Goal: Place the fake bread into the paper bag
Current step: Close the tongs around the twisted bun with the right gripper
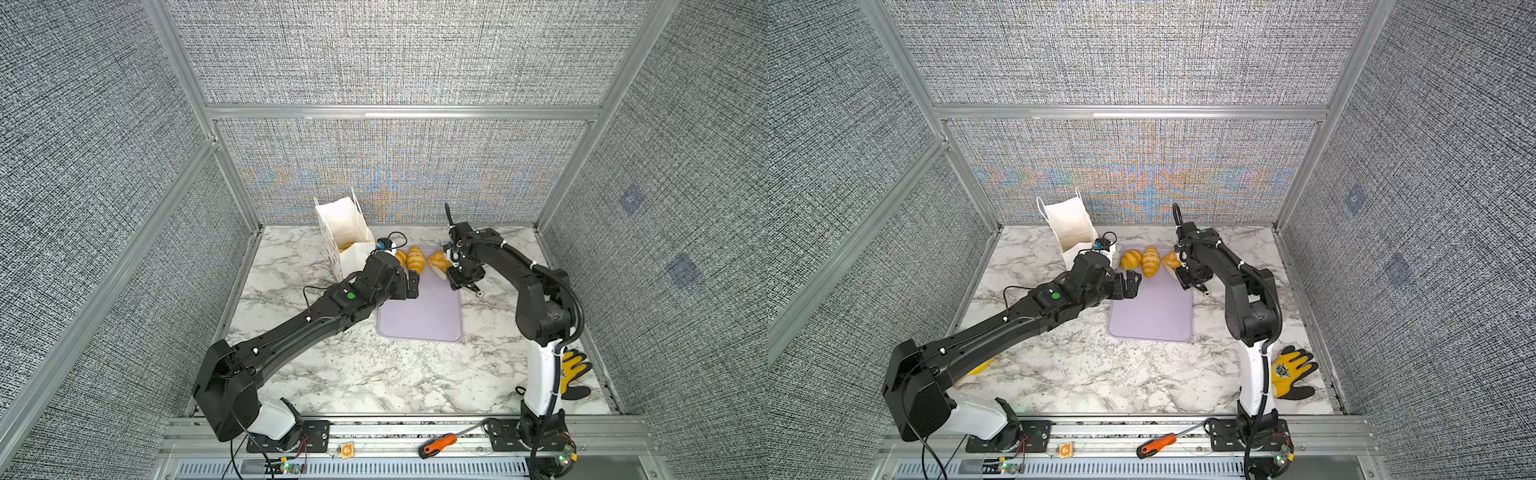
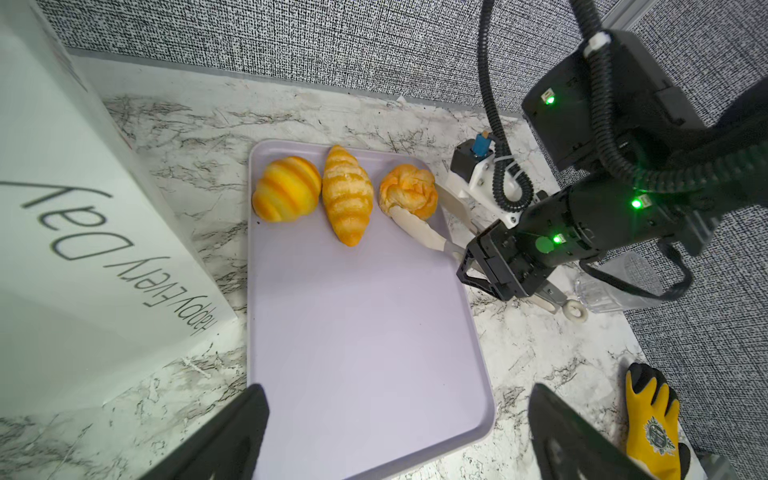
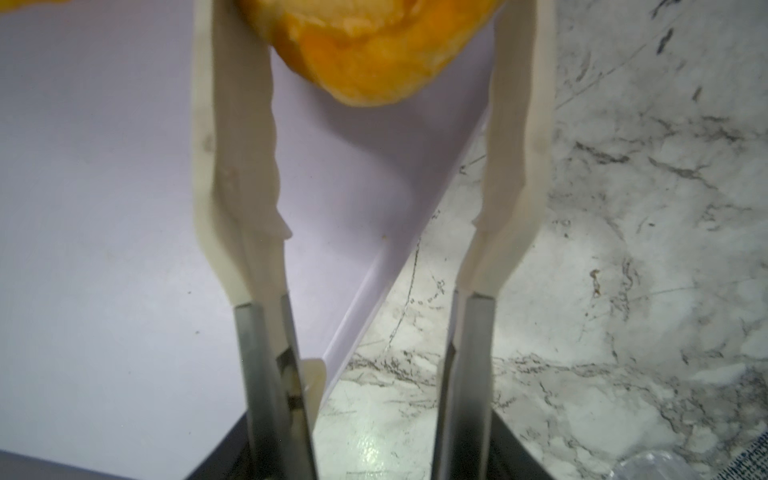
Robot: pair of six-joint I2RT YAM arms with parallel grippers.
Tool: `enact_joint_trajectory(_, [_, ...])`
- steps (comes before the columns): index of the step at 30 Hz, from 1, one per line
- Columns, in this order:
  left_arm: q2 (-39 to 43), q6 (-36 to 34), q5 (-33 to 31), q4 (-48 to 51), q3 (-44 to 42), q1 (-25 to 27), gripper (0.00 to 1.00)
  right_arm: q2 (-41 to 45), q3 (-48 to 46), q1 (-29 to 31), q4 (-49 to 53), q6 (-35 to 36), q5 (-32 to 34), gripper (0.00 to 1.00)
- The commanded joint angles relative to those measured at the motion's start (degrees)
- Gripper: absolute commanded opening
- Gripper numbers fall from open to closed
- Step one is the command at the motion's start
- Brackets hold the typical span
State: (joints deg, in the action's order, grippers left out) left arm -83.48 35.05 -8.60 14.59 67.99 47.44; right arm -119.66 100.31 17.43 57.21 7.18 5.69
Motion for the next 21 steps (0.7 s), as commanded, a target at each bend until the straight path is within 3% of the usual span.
enact_joint_trajectory(1, [-0.35, -0.41, 0.60, -2.00, 0.13, -0.07, 0.99, 2.29, -1.81, 0.21, 0.75, 0.07, 0.16, 0.56])
enact_joint_trajectory(10, [-0.64, -1.13, 1.73, -2.37, 0.00, -0.06, 0.99, 10.47, -12.08, 1.68, -0.12, -0.74, -1.99, 0.58])
enact_joint_trajectory(21, [0.73, -2.13, 3.39, -1.75, -1.13, -0.07, 0.99, 14.00, -16.65, 2.61, -2.79, -2.67, 0.63, 0.70])
